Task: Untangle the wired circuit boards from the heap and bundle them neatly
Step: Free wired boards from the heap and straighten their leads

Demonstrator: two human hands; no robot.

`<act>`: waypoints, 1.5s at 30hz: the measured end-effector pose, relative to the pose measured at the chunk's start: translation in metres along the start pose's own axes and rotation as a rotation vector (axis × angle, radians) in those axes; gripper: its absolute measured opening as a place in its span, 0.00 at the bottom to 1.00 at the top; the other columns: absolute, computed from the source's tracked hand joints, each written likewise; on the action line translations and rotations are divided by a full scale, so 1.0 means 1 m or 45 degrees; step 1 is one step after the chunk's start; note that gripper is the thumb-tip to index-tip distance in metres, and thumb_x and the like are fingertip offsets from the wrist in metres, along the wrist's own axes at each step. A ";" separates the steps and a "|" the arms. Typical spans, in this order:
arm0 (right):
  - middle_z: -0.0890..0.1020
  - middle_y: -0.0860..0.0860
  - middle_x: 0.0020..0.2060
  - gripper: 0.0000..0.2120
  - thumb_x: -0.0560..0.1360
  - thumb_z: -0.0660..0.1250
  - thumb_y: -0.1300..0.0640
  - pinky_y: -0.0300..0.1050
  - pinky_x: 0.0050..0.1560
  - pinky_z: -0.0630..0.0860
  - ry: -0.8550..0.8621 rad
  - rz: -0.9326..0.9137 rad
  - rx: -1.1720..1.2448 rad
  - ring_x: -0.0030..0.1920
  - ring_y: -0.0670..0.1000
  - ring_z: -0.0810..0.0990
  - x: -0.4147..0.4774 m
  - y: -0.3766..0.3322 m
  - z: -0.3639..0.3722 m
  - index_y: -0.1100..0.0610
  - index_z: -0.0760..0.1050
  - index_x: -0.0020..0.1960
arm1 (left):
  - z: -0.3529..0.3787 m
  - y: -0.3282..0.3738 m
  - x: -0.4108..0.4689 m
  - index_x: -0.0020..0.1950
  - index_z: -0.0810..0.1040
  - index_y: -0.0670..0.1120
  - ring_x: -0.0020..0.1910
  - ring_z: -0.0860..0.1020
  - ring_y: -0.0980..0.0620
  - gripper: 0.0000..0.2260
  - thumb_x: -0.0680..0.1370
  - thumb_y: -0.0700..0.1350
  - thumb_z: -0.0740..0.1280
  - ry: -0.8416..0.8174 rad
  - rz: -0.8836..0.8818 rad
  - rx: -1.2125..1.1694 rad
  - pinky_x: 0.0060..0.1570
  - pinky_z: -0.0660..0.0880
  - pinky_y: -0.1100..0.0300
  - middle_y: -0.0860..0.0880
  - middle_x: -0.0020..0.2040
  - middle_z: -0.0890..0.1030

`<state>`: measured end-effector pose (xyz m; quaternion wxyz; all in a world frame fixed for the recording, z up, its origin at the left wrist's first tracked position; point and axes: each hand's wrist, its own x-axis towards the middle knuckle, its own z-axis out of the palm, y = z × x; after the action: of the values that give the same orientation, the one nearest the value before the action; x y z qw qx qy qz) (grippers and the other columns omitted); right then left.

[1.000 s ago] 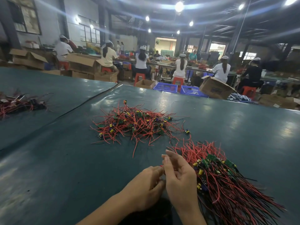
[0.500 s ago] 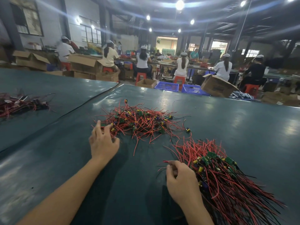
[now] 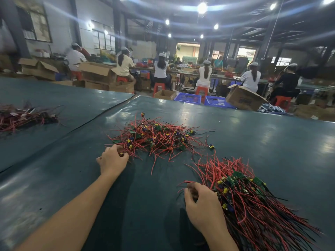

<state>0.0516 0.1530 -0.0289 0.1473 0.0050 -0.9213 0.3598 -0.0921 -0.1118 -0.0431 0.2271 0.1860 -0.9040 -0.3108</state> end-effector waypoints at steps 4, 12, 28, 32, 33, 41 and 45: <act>0.76 0.39 0.44 0.09 0.80 0.62 0.49 0.42 0.54 0.76 0.004 -0.001 0.023 0.50 0.44 0.77 0.000 0.001 0.001 0.49 0.78 0.55 | -0.002 -0.003 -0.003 0.57 0.79 0.48 0.48 0.75 0.49 0.14 0.74 0.51 0.68 0.031 -0.017 -0.094 0.58 0.63 0.51 0.51 0.46 0.81; 0.77 0.40 0.44 0.07 0.79 0.63 0.49 0.43 0.52 0.77 0.007 0.014 0.032 0.49 0.44 0.77 0.002 0.002 0.001 0.49 0.78 0.53 | -0.012 -0.002 -0.025 0.57 0.81 0.54 0.58 0.76 0.48 0.21 0.72 0.65 0.67 -0.122 0.075 0.128 0.59 0.64 0.50 0.52 0.53 0.82; 0.76 0.45 0.43 0.07 0.79 0.64 0.49 0.40 0.48 0.74 0.050 0.098 -0.095 0.48 0.47 0.76 0.008 0.010 -0.005 0.51 0.77 0.51 | -0.042 0.074 -0.099 0.51 0.79 0.37 0.39 0.78 0.53 0.11 0.69 0.35 0.69 -0.896 -0.813 -2.221 0.34 0.79 0.67 0.44 0.41 0.80; 0.81 0.43 0.41 0.03 0.78 0.68 0.51 0.27 0.41 0.71 0.143 0.068 0.275 0.43 0.41 0.79 0.009 0.003 -0.004 0.50 0.79 0.48 | -0.034 0.086 -0.120 0.53 0.81 0.37 0.37 0.82 0.52 0.15 0.67 0.33 0.70 -1.031 -0.644 -2.111 0.36 0.80 0.65 0.42 0.42 0.82; 0.82 0.43 0.39 0.03 0.78 0.68 0.52 0.27 0.40 0.71 0.165 0.062 0.383 0.41 0.41 0.80 0.008 -0.001 -0.003 0.49 0.79 0.46 | -0.031 0.086 -0.122 0.54 0.80 0.37 0.36 0.82 0.52 0.16 0.66 0.32 0.70 -1.039 -0.591 -2.076 0.36 0.80 0.65 0.41 0.42 0.81; 0.80 0.44 0.27 0.09 0.78 0.67 0.57 0.30 0.30 0.68 0.133 0.081 0.852 0.28 0.39 0.74 0.005 -0.015 0.001 0.54 0.84 0.42 | -0.022 0.084 -0.140 0.53 0.82 0.37 0.45 0.83 0.48 0.18 0.64 0.35 0.76 -1.184 -0.296 -1.702 0.43 0.80 0.61 0.41 0.45 0.84; 0.78 0.48 0.24 0.12 0.78 0.67 0.59 0.36 0.28 0.69 0.166 0.109 0.888 0.26 0.42 0.72 0.005 -0.013 -0.001 0.55 0.83 0.37 | -0.022 0.085 -0.143 0.47 0.83 0.39 0.42 0.83 0.50 0.14 0.64 0.42 0.76 -1.159 -0.297 -1.628 0.41 0.81 0.59 0.43 0.42 0.84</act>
<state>0.0483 0.1447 -0.0177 0.1800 -0.0066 -0.7310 0.6582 0.0210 0.0085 -0.0145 -0.1361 -0.0325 -0.5291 -0.8369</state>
